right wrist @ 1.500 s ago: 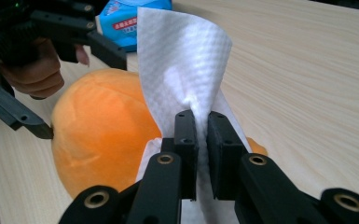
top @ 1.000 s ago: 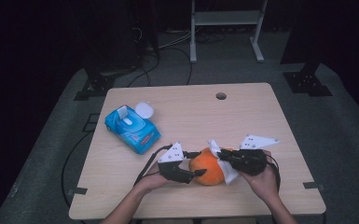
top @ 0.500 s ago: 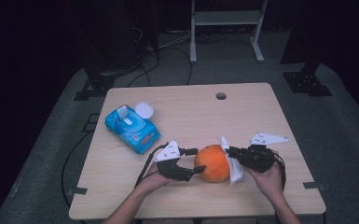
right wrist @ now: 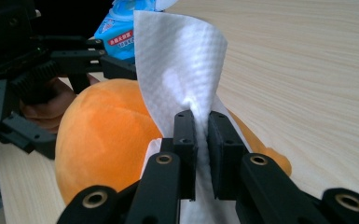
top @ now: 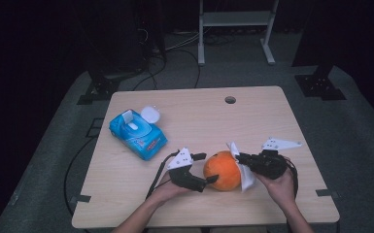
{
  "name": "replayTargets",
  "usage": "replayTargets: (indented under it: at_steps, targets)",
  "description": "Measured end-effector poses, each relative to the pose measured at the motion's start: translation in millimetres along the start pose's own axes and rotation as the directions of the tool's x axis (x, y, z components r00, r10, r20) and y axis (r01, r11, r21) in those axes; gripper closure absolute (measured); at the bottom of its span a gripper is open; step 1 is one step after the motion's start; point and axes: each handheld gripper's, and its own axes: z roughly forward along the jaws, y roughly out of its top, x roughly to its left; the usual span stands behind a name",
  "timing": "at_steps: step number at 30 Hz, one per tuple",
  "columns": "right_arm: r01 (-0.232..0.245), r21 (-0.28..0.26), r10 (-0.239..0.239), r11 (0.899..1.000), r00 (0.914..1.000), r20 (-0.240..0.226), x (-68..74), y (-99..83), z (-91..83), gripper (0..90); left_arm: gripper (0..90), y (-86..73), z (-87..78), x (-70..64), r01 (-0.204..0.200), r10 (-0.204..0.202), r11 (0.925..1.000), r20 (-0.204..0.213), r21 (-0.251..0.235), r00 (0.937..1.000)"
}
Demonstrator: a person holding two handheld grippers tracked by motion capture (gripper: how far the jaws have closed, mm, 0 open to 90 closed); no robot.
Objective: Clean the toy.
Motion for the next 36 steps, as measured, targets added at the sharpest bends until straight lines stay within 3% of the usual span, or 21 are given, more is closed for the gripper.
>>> replayTargets:
  at_steps: [3, 5, 7, 8, 11, 13, 15, 17, 18, 20, 21, 23, 26, 29, 31, 34, 36]
  targets:
    - [-0.006, 0.003, 0.006, 1.0, 1.0, -0.005, 0.2, 0.7, 0.5, 81.5, 13.1, -1.1, 3.6, -4.4, -0.027, 0.027, 0.9996, 0.028, 0.012, 0.9993]
    - [0.008, 0.004, -0.008, 1.0, 1.0, 0.003, 3.1, 2.7, -0.2, 81.7, 23.5, -1.3, 4.5, -8.9, -0.064, 0.063, 0.9975, 0.03, 0.03, 0.9976]
    - [0.05, -0.009, -0.049, 0.999, 0.9987, 0.014, 13.8, 9.9, -5.2, 82.1, 33.2, -0.9, 3.4, -10.6, -0.083, 0.082, 0.9955, 0.018, 0.044, 0.9964]
    - [0.067, -0.026, -0.067, 0.997, 0.9977, -0.004, 19.8, 13.2, -7.4, 82.1, 35.6, -0.6, 2.9, -10.6, -0.083, 0.082, 0.9955, 0.016, 0.045, 0.9965]
    - [0.138, -0.032, -0.14, 0.99, 0.9879, -0.067, 42.2, 20.1, -6.3, 82.1, 36.5, -0.3, 2.3, -9.5, -0.082, 0.081, 0.9959, 0.014, 0.04, 0.9966]
    - [0.177, -0.016, -0.178, 0.984, 0.9813, -0.074, 51.8, 20.9, -2.2, 82.1, 37.7, 0.0, 0.6, -9.6, -0.086, 0.085, 0.9954, 0.015, 0.043, 0.9963]
    - [0.172, -0.012, -0.172, 0.985, 0.9829, -0.065, 48.3, 20.0, -1.3, 82.2, 38.8, 0.5, -0.5, -10.6, -0.093, 0.093, 0.9946, 0.015, 0.045, 0.9956]
    - [0.166, 0.0, -0.166, 0.986, 0.9861, -0.001, 36.4, 17.0, -2.4, 82.2, 39.1, 1.0, -0.9, -11.0, -0.098, 0.097, 0.9943, 0.015, 0.042, 0.9951]
    - [0.146, 0.01, -0.146, 0.989, 0.9889, 0.024, 28.6, 14.1, -3.3, 82.2, 39.8, 1.3, -0.8, -11.1, -0.093, 0.092, 0.995, 0.017, 0.035, 0.9956]
    - [0.067, -0.007, -0.067, 0.998, 0.9978, 0.002, 14.0, 9.0, -5.9, 82.2, 40.3, 2.1, 0.4, -11.1, -0.088, 0.088, 0.9957, 0.022, 0.029, 0.9959]
    - [0.062, -0.003, -0.062, 0.998, 0.998, 0.01, 12.9, 8.7, -7.7, 82.2, 40.7, 2.5, 1.0, -11.2, -0.088, 0.088, 0.9957, 0.026, 0.027, 0.9958]
    - [0.073, -0.014, -0.072, 0.997, 0.9973, 0.008, 18.8, 11.5, -10.5, 82.2, 42.5, 2.8, 0.9, -10.3, -0.079, 0.079, 0.9966, 0.028, 0.023, 0.9965]
    - [0.145, -0.038, -0.148, 0.989, 0.9858, -0.079, 40.8, 19.2, -9.9, 82.1, 44.8, 3.4, -1.0, -6.3, -0.046, 0.046, 0.9989, 0.029, 0.009, 0.9985]
    - [0.21, -0.006, -0.21, 0.978, 0.9757, -0.063, 52.1, 21.7, -5.5, 82.1, 45.1, 2.0, -2.4, -4.7, -0.036, 0.036, 0.9993, 0.028, 0.005, 0.999]
    - [0.193, 0.003, -0.192, 0.981, 0.9809, -0.03, 40.0, 20.1, -4.2, 82.1, 45.0, 1.5, -2.4, -4.4, -0.042, 0.041, 0.9991, 0.024, 0.008, 0.9988]
    - [0.077, 0.003, -0.077, 0.997, 0.9969, 0.015, 9.0, 11.5, -6.1, 82.1, 45.0, 0.4, -2.7, -2.8, -0.038, 0.037, 0.9993, 0.03, 0.007, 0.9988]
    - [0.045, 0.025, -0.047, 0.999, 0.9962, 0.073, -7.6, 4.4, -7.1, 82.1, 45.0, -0.1, -3.5, -1.5, -0.028, 0.028, 0.9996, 0.034, 0.005, 0.999]
